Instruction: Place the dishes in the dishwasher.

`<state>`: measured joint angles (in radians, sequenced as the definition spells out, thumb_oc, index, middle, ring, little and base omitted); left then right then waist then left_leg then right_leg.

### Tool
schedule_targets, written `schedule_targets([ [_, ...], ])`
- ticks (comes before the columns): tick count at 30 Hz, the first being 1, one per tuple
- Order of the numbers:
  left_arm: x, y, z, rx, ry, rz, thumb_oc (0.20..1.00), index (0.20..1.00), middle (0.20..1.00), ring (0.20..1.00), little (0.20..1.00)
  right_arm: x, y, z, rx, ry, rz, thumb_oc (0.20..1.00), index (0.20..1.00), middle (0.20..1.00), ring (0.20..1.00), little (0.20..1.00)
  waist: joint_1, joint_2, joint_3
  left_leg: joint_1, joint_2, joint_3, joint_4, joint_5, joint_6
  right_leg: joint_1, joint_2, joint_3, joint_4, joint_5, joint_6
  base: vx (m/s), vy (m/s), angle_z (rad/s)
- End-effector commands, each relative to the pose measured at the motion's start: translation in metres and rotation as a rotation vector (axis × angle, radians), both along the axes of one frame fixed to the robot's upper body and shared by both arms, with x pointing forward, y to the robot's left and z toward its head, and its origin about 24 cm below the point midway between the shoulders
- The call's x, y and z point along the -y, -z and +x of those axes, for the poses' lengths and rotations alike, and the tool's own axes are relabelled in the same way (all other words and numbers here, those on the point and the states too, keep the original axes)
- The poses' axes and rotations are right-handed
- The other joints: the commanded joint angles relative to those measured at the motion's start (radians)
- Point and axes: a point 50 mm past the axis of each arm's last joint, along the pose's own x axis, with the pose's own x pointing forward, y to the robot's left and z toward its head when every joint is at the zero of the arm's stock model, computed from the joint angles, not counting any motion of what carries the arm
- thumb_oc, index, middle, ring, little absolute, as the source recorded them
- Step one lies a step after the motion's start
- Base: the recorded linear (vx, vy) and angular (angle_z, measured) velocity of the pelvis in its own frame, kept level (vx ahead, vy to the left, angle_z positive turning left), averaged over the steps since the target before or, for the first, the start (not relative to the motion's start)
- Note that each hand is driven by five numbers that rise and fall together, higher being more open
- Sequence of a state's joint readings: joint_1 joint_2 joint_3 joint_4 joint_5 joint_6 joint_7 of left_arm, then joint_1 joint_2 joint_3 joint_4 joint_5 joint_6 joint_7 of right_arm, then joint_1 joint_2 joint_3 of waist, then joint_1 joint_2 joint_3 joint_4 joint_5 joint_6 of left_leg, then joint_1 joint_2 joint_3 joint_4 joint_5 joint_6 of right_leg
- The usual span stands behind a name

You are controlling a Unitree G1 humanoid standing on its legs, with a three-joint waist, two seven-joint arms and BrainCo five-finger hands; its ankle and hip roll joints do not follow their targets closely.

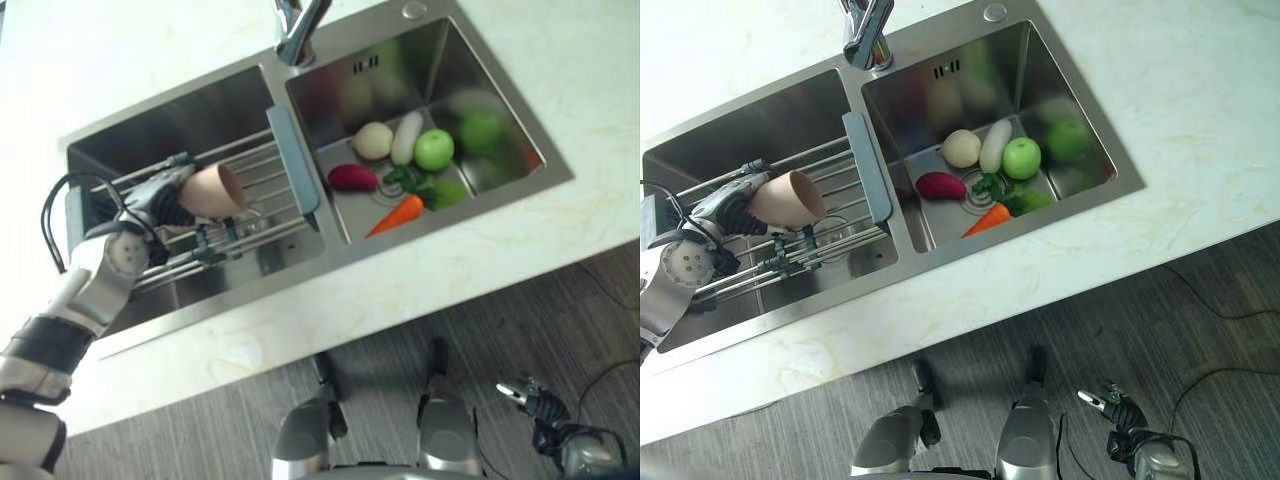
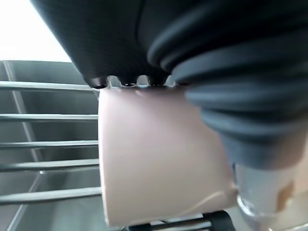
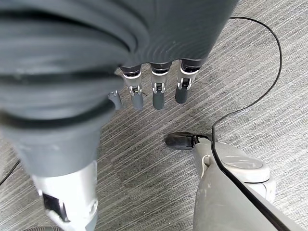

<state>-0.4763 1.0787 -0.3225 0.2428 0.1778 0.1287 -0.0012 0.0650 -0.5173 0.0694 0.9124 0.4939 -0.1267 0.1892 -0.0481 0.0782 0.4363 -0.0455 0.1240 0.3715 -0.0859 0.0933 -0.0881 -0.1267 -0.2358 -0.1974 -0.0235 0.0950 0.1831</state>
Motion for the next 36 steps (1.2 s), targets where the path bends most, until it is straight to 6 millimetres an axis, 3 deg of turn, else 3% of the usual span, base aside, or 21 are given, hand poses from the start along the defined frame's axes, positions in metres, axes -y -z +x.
schedule_targets([
  [1,-0.016,-0.022,0.004,0.046,-0.071,0.041,1.000,1.000,1.000,1.000,1.000,0.001,-0.006,0.009,0.068,0.024,0.020,1.000,1.000,1.000,1.000,1.000,-0.002,-0.019,0.016,-0.077,0.070,-0.071,0.069,-0.040,-0.048,-0.080,-0.076,-0.058,0.162,-0.088,0.078,0.00,0.000,0.00],
  [2,-0.016,-0.021,0.005,0.036,-0.072,0.044,1.000,1.000,1.000,1.000,1.000,0.001,-0.006,0.010,0.071,0.025,0.020,1.000,1.000,1.000,1.000,1.000,-0.003,-0.019,0.018,-0.079,0.070,-0.071,0.069,-0.040,-0.048,-0.083,-0.076,-0.058,0.163,-0.087,0.078,0.00,0.000,0.00],
  [3,-0.014,-0.020,0.006,0.008,-0.065,0.045,0.200,0.200,0.200,0.200,0.200,0.002,-0.007,0.012,0.080,0.028,0.020,1.000,1.000,1.000,1.000,1.000,-0.004,-0.019,0.024,-0.085,0.071,-0.069,0.070,-0.039,-0.049,-0.091,-0.077,-0.056,0.164,-0.085,0.078,0.00,0.000,0.00],
  [16,-0.005,-0.016,0.009,-0.119,0.008,0.119,0.200,0.200,0.200,0.200,0.200,0.008,-0.014,0.016,0.103,0.020,0.025,1.000,1.000,1.000,1.000,1.000,-0.014,-0.012,0.029,-0.083,0.072,-0.049,0.072,-0.041,-0.050,-0.097,-0.085,-0.061,0.163,-0.080,0.079,-0.01,0.002,-0.04],
  [22,0.001,-0.020,0.008,-0.031,0.055,0.177,0.200,0.200,0.200,0.200,0.200,0.007,-0.012,0.013,0.103,0.023,0.035,1.000,1.000,1.000,1.000,1.000,-0.015,-0.010,0.016,-0.063,0.070,-0.044,0.061,-0.043,-0.051,-0.078,-0.084,-0.067,0.153,-0.081,0.079,0.00,0.000,0.00],
  [36,0.002,-0.060,-0.019,0.363,0.091,0.234,0.200,0.200,0.200,0.200,0.200,0.003,0.002,-0.012,0.046,0.073,0.053,1.000,1.000,1.000,1.000,1.000,0.004,0.011,-0.060,0.008,0.053,-0.061,0.036,-0.054,-0.045,0.007,-0.083,-0.078,0.126,-0.092,0.077,0.01,-0.003,0.01],
])
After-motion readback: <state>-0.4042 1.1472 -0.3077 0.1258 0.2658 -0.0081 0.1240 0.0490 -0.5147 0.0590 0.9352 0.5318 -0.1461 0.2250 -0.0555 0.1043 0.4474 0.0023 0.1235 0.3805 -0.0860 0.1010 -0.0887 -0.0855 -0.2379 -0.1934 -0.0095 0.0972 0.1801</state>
